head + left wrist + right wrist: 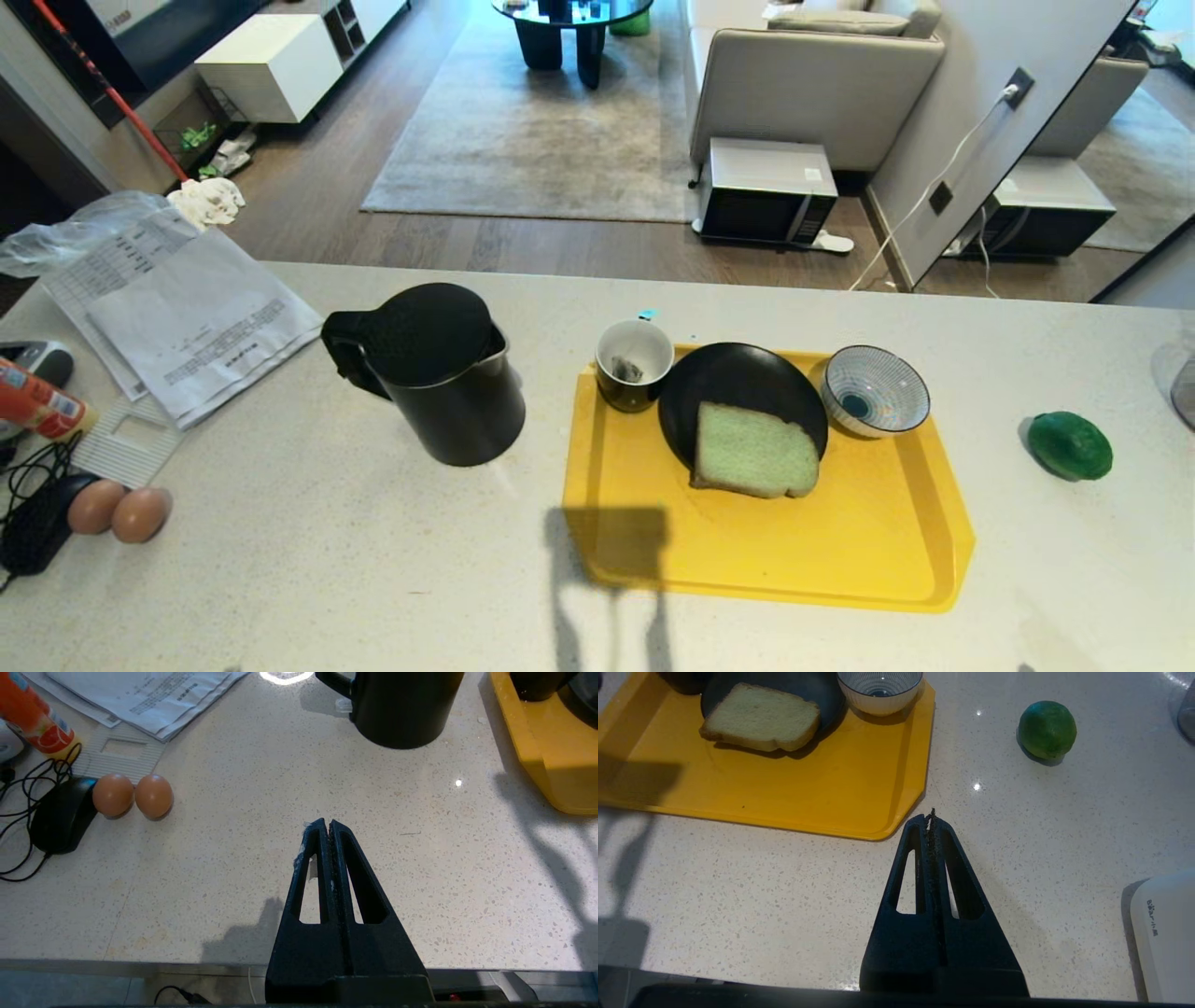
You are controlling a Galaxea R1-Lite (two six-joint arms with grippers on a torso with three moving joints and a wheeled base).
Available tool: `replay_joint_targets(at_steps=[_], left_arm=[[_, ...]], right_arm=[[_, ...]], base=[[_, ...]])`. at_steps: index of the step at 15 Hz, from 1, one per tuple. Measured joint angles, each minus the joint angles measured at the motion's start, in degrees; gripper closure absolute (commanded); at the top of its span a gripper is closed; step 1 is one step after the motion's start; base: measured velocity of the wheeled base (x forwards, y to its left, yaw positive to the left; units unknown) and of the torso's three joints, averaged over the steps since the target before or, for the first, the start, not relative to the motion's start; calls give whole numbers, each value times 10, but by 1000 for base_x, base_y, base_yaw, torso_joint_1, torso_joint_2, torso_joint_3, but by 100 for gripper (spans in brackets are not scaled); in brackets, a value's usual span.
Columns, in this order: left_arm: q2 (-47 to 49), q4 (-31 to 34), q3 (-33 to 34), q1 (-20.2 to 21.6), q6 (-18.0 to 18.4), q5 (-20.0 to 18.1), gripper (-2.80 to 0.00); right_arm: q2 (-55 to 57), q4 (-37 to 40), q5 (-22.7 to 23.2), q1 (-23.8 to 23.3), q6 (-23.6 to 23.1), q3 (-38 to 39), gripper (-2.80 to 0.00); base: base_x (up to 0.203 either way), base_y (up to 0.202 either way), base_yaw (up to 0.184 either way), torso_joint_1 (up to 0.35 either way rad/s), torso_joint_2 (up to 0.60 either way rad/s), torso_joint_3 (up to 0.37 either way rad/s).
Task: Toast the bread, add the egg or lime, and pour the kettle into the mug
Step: Pick up the bread slice
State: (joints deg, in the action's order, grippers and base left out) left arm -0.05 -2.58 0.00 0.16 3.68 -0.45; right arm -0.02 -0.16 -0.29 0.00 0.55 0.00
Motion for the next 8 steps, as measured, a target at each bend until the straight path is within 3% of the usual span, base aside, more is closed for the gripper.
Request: replay_joint_targets(at_steps=[5,8], left_arm=[[0,0,0,0,-2,2,0],[0,0,0,0,-2,2,0]], right_arm=[[0,0,0,0,-2,0,0],[0,2,-1,0,-5,0,0]], base=[[0,0,0,0,4,191],[0,0,0,-1,-1,58]])
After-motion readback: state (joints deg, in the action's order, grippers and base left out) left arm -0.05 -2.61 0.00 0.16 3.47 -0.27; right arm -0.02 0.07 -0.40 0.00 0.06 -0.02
